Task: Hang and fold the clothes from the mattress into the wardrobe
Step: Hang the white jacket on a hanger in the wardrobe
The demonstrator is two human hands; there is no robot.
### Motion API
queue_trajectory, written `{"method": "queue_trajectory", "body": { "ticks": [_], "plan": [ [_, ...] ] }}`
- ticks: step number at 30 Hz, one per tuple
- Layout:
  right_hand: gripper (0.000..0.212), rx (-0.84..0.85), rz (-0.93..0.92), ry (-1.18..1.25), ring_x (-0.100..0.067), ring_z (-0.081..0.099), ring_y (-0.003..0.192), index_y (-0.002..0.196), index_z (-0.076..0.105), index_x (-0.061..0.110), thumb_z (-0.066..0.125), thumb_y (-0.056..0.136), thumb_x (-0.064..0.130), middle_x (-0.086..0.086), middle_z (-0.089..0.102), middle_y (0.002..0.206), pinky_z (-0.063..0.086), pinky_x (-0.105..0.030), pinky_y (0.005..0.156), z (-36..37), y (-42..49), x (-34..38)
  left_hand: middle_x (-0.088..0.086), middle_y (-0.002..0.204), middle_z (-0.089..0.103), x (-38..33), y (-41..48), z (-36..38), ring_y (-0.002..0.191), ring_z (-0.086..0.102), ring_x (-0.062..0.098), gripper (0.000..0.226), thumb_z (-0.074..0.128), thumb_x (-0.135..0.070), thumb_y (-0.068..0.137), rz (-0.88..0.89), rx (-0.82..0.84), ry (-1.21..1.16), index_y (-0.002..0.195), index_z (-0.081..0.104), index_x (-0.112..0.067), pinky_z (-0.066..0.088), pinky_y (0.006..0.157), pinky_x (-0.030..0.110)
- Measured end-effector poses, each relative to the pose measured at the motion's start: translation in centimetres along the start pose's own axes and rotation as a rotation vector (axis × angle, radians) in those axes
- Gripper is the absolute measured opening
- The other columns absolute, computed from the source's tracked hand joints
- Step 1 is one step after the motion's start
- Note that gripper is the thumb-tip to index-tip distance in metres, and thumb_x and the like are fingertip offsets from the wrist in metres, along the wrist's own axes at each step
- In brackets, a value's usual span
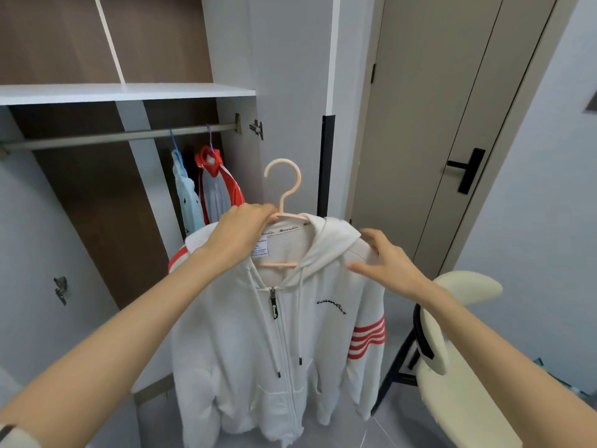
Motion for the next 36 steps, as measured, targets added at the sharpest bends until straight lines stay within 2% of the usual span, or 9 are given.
{"method": "queue_trajectory", "body": {
  "ticks": [4,9,13,17,23,26,30,33,36],
  "plan": [
    [0.01,-0.139,-0.062,-0.182,-0.004,0.046,0.064,0.099,0.061,0.016,0.063,0.091,0.023,0.016,0.05,0.07,0.031,-0.014,0.056,-0.6,0.3,-0.1,0.01,0.089,0.066,1.3,-0.6,-1.6,0.084,0.06,0.034,0.016,0.048,-0.02,0.096,-0.027,-0.054,0.002,0.099,0.061,-0.012,0.048,0.072,0.04],
    [0.032,-0.119,-0.093,-0.318,-0.02,0.03,0.058,0.074,0.057,-0.002,0.064,0.09,0.025,-0.011,0.048,0.058,0.024,-0.03,0.053,-0.1,1.5,1.4,0.01,0.091,0.068,2.6,-1.8,-2.9,0.086,0.062,0.033,0.017,0.051,-0.019,0.096,-0.055,-0.109,-0.014,0.103,0.064,-0.012,0.048,0.076,0.041],
    [0.043,-0.091,-0.02,-0.439,-0.021,0.027,0.054,0.061,0.044,0.004,0.066,0.089,0.027,-0.006,0.036,0.054,0.023,-0.031,0.05,0.6,2.0,2.3,0.008,0.089,0.068,3.6,-2.7,-3.0,0.084,0.062,0.031,0.014,0.052,-0.018,0.095,-0.078,-0.106,0.004,0.101,0.064,-0.014,0.048,0.074,0.04],
    [0.043,-0.026,0.009,-0.626,-0.032,0.054,0.062,0.063,0.046,0.005,0.06,0.093,0.031,-0.011,0.056,0.067,0.048,-0.033,0.06,1.5,2.6,3.8,0.007,0.093,0.069,5.2,-3.5,-3.2,0.085,0.063,0.028,0.017,0.051,-0.02,0.096,-0.135,-0.1,0.005,0.105,0.064,-0.014,0.047,0.075,0.035],
    [0.044,-0.095,-0.104,-0.723,-0.027,0.041,0.063,0.059,0.024,0.018,0.048,0.094,0.01,0.001,0.033,0.06,0.02,-0.027,0.045,2.2,2.8,6.4,0.007,0.093,0.069,7.3,-4.6,-4.2,0.084,0.062,0.029,0.017,0.051,-0.014,0.095,-0.171,-0.148,-0.036,0.103,0.066,-0.014,0.039,0.071,0.032],
    [0.031,-0.189,-0.098,-0.77,-0.028,0.042,0.06,0.065,0.03,0.013,0.046,0.086,-0.004,-0.001,0.038,0.065,0.02,-0.028,0.044,1.5,3.2,7.5,0.007,0.095,0.068,8.5,-4.9,-4.5,0.081,0.058,0.027,0.014,0.051,-0.013,0.095,-0.194,-0.118,0.026,0.1,0.064,-0.015,0.038,0.068,0.031],
    [0.028,-0.245,-0.017,-0.716,-0.029,0.042,0.064,0.065,0.03,0.011,0.044,0.086,-0.001,-0.002,0.036,0.066,0.021,-0.028,0.046,1.0,3.7,7.2,0.007,0.099,0.067,10.5,-5.7,-4.4,0.084,0.059,0.028,0.013,0.053,-0.012,0.094,-0.269,-0.039,0.088,0.103,0.062,-0.015,0.046,0.07,0.036],
    [0.029,-0.139,0.104,-0.697,-0.027,0.041,0.066,0.064,0.03,0.012,0.044,0.086,0.0,-0.003,0.036,0.067,0.025,-0.028,0.048,2.7,3.8,6.0,0.007,0.1,0.067,11.5,-6.4,-3.8,0.086,0.061,0.029,0.015,0.053,-0.012,0.094,-0.304,-0.013,0.073,0.106,0.062,-0.016,0.051,0.073,0.04],
    [0.009,-0.006,0.14,-0.671,-0.029,0.049,0.079,0.081,0.048,0.011,0.046,0.088,0.005,-0.008,0.052,0.084,0.038,-0.029,0.059,5.2,3.5,6.0,0.008,0.099,0.067,11.8,-6.8,-2.8,0.088,0.061,0.03,0.015,0.051,-0.015,0.095,-0.303,0.03,0.067,0.106,0.061,-0.016,0.05,0.075,0.041]
  ]
}}
Point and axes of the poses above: each hand's wrist, its own y-axis towards the middle knuckle, its own z-axis out of the palm, x = y × z, the point moved 8 cm from there along y, towards the middle knuckle
